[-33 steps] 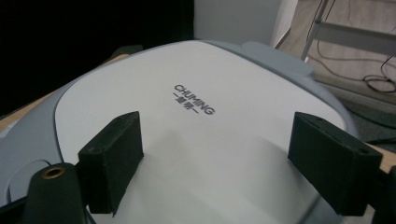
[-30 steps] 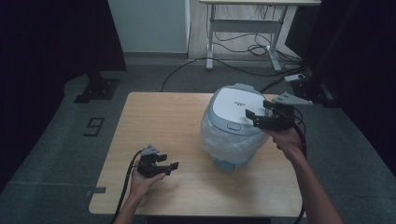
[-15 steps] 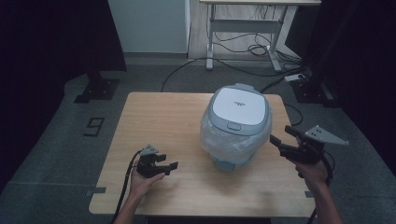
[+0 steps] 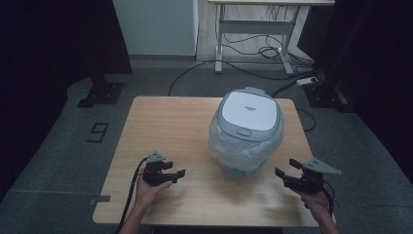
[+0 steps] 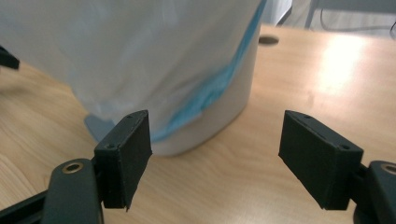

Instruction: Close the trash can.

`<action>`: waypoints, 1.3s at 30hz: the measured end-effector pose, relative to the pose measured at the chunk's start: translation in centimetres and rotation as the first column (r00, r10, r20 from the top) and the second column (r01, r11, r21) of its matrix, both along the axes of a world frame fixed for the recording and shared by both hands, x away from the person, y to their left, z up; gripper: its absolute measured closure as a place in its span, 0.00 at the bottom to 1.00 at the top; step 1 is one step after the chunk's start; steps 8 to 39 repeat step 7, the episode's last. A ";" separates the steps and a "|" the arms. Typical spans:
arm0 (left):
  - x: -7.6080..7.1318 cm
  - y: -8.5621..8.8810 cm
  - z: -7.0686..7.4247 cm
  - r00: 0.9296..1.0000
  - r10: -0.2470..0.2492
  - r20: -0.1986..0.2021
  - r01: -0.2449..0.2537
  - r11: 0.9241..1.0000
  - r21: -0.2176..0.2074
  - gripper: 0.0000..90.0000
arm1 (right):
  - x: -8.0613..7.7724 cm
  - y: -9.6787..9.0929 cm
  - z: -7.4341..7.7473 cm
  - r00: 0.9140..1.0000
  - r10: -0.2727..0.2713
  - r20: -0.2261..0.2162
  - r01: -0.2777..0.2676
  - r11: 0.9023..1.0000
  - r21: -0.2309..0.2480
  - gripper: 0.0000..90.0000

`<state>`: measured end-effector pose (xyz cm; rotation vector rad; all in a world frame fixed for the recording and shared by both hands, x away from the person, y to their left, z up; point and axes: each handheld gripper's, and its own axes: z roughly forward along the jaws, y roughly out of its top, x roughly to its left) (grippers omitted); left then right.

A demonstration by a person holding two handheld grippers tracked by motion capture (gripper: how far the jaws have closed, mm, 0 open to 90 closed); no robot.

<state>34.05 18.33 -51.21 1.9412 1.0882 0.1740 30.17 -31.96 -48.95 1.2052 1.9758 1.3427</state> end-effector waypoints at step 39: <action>0.0 0.1 0.0 1.000 0.001 0.002 -0.001 1.000 0.003 0.32 | 0.3 -0.4 -0.8 0.999 -0.026 -0.024 0.025 1.000 -0.007 0.27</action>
